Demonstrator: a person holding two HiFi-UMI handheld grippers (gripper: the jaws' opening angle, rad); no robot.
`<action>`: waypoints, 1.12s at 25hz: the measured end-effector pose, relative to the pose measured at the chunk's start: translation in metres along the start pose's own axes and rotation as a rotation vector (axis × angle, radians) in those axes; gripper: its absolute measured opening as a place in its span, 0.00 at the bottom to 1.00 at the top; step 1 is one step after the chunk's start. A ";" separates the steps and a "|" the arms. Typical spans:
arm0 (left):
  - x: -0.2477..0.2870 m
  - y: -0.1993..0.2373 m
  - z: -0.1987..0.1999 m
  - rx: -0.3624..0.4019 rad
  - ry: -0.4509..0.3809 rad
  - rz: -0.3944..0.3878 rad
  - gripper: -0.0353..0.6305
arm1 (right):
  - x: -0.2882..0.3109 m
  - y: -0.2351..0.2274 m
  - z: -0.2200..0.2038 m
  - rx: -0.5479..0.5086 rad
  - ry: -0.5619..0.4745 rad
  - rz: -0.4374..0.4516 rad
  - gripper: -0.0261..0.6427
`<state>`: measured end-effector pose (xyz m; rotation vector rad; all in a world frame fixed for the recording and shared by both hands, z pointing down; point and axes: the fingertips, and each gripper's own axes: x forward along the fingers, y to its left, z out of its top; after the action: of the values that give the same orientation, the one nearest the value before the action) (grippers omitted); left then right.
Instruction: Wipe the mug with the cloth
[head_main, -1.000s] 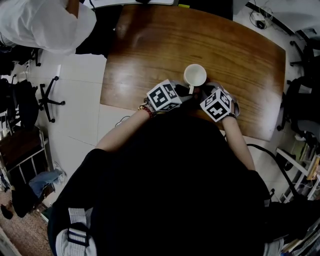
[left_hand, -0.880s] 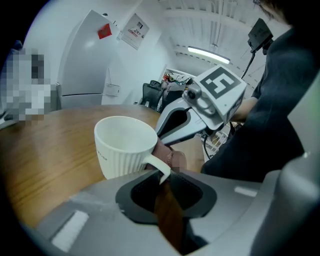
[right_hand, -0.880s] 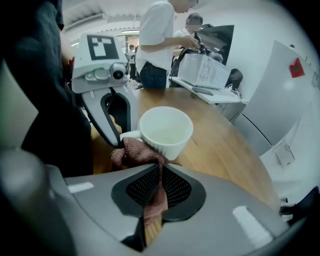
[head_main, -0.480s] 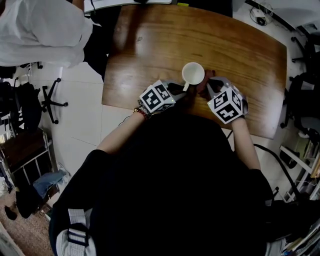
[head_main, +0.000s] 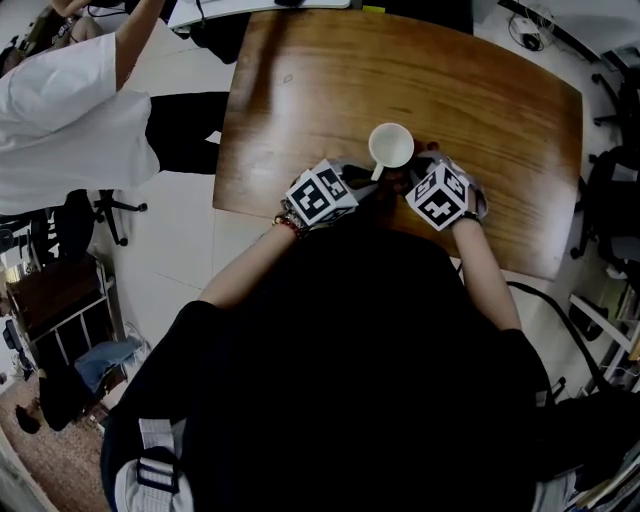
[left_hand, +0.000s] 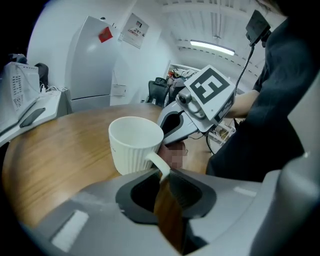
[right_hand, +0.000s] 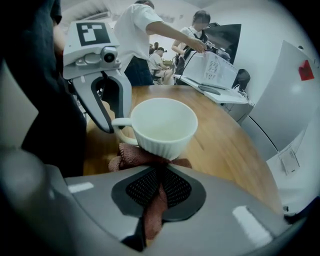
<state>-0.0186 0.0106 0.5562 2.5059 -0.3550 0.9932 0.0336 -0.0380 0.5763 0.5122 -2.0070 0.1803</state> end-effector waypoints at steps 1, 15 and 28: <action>-0.001 0.000 0.000 -0.001 0.000 0.000 0.15 | 0.002 0.001 -0.001 -0.001 0.005 0.003 0.07; -0.017 0.016 -0.011 -0.022 -0.017 0.094 0.15 | -0.040 -0.017 0.014 0.037 -0.103 -0.028 0.07; -0.043 0.055 -0.019 -0.041 -0.019 0.253 0.16 | -0.021 -0.012 0.037 -0.057 -0.127 0.029 0.07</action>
<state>-0.0820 -0.0251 0.5545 2.4775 -0.7044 1.0443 0.0176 -0.0555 0.5392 0.4686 -2.1383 0.1103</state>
